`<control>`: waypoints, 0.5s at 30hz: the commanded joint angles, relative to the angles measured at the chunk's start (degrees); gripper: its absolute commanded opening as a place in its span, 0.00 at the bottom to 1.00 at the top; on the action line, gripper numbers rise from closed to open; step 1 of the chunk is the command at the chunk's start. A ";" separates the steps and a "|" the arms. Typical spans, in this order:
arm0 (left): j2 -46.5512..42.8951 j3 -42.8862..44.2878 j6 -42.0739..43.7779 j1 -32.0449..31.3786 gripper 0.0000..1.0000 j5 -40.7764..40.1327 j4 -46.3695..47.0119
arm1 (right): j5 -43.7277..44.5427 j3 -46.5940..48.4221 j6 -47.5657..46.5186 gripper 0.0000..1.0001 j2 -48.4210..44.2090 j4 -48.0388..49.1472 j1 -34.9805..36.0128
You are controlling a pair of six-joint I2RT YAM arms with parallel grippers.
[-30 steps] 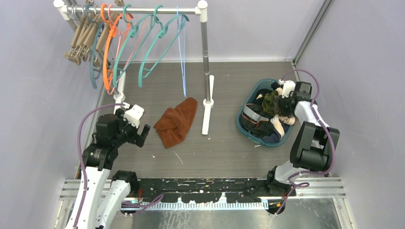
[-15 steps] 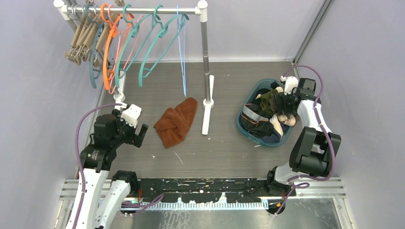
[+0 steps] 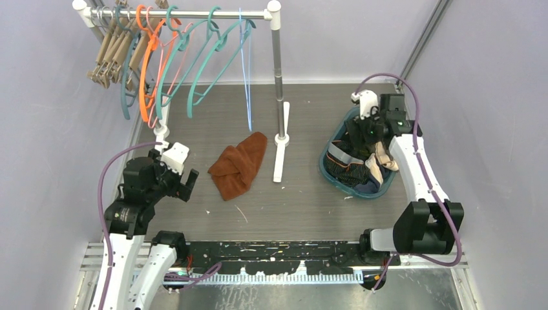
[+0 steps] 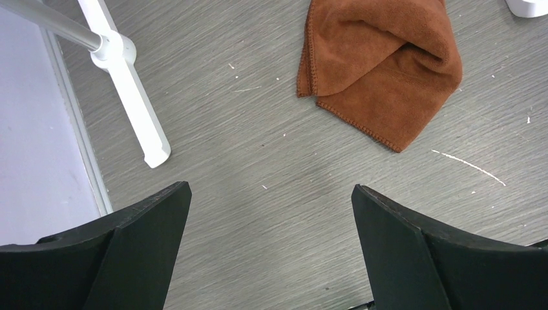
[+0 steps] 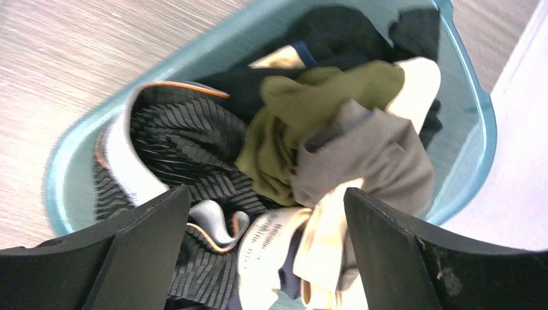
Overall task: Remove the underwear clipped to the hanger
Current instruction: Place the underwear in the bin.
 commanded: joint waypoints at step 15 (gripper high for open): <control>1.66 -2.82 -2.22 0.02 0.98 -3.41 8.82 | 2.37 3.18 4.57 0.97 -1.95 -1.93 20.08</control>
